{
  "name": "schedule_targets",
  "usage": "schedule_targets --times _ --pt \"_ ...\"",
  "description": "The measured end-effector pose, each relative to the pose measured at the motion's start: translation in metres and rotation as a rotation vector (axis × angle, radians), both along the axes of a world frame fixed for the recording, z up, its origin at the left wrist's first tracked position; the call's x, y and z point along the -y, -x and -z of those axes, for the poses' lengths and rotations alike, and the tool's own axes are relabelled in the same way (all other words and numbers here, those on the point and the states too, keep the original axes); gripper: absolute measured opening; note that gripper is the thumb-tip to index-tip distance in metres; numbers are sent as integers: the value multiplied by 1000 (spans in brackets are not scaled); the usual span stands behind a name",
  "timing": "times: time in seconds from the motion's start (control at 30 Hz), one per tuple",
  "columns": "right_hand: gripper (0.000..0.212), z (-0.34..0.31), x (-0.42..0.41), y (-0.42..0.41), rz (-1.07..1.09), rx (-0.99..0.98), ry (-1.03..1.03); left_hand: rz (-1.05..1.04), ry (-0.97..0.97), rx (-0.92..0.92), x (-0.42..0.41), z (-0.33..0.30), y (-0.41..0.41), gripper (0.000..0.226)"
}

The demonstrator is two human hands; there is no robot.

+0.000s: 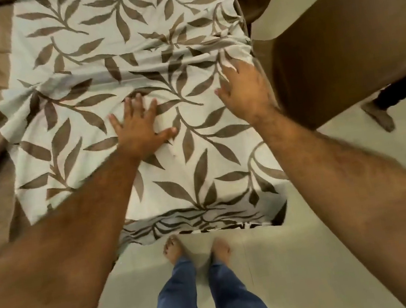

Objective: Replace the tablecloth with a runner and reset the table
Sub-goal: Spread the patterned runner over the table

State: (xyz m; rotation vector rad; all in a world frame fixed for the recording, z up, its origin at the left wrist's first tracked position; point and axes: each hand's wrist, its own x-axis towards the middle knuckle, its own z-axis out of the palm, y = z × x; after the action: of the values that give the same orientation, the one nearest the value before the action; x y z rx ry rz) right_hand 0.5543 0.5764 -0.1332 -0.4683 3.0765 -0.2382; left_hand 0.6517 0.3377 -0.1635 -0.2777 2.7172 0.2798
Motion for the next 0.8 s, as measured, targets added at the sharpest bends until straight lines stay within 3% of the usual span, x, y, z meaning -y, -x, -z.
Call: schedule_targets --times 0.1,0.17,0.27,0.37,0.5,0.7,0.8 --pt "60 1 -27 -54 36 82 -49 2 10 49 4 -8 12 96" --pt "72 15 -29 -92 79 190 -57 -24 0 29 0 -8 11 92" --pt "87 34 -30 -121 110 285 -90 -80 -7 -153 -22 -5 -9 76" --pt "88 38 -37 -114 64 312 -73 -145 12 -311 -34 3 -41 71" --pt "97 36 -66 -93 28 334 0 -75 22 -127 -33 5 -56 87" --pt "98 24 -73 -81 28 302 -3 -60 -38 -61 -42 -4 -35 93" --pt "96 24 -47 -94 -72 331 13 -69 -68 -31 -33 -9 -34 93"
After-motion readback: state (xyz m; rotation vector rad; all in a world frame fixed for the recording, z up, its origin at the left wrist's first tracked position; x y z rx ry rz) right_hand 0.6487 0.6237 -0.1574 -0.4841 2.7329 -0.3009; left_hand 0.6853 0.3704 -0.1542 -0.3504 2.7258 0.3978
